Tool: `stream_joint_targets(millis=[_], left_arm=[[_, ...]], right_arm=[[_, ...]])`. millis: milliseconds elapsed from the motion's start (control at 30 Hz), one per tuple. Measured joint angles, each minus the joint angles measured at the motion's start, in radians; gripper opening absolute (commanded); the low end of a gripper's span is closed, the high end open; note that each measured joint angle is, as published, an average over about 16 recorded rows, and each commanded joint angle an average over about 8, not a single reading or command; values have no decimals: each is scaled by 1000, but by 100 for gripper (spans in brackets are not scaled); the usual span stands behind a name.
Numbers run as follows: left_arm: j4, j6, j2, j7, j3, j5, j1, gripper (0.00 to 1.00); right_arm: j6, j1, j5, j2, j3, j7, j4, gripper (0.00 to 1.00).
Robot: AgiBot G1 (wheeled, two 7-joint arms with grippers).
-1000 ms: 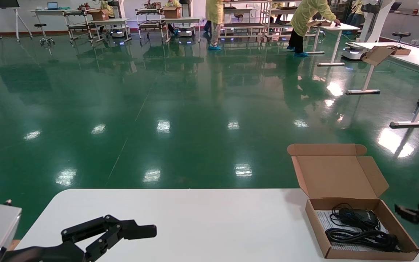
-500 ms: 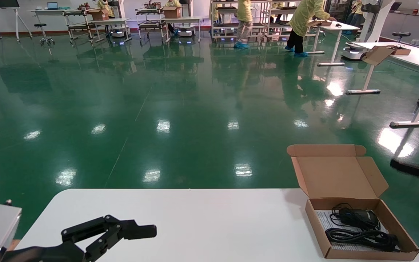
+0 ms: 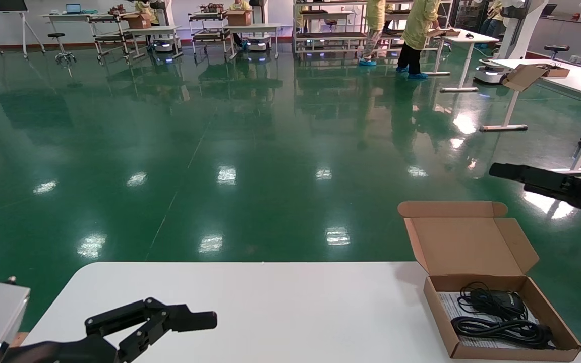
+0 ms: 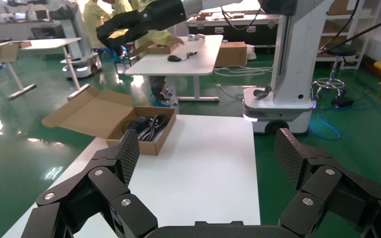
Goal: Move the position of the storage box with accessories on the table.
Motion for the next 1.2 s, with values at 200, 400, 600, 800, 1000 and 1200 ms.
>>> stream_joint_targets(millis=[200,400,600,800,1000,1200], left_arm=[[0,0,0,0,0,0,0,100],[0,0,0,0,0,0,0,100],[0,0,0,0,0,0,0,100],[0,0,0,0,0,0,0,100],[0,0,0,0,0,0,0,100],[0,0,0,0,0,0,0,100]], right_arm=[[-46,2,12,9,11,11,13,100],[-55,-29,10,15,38,-5,57,100],[-83,-88,9,29,94,-34,146,100],[-125,-166,9,48,169,-71,264,100],[-167,-246,8,68,246,-108,385,100],[-210,-326,8,87,322,-146,506,100]])
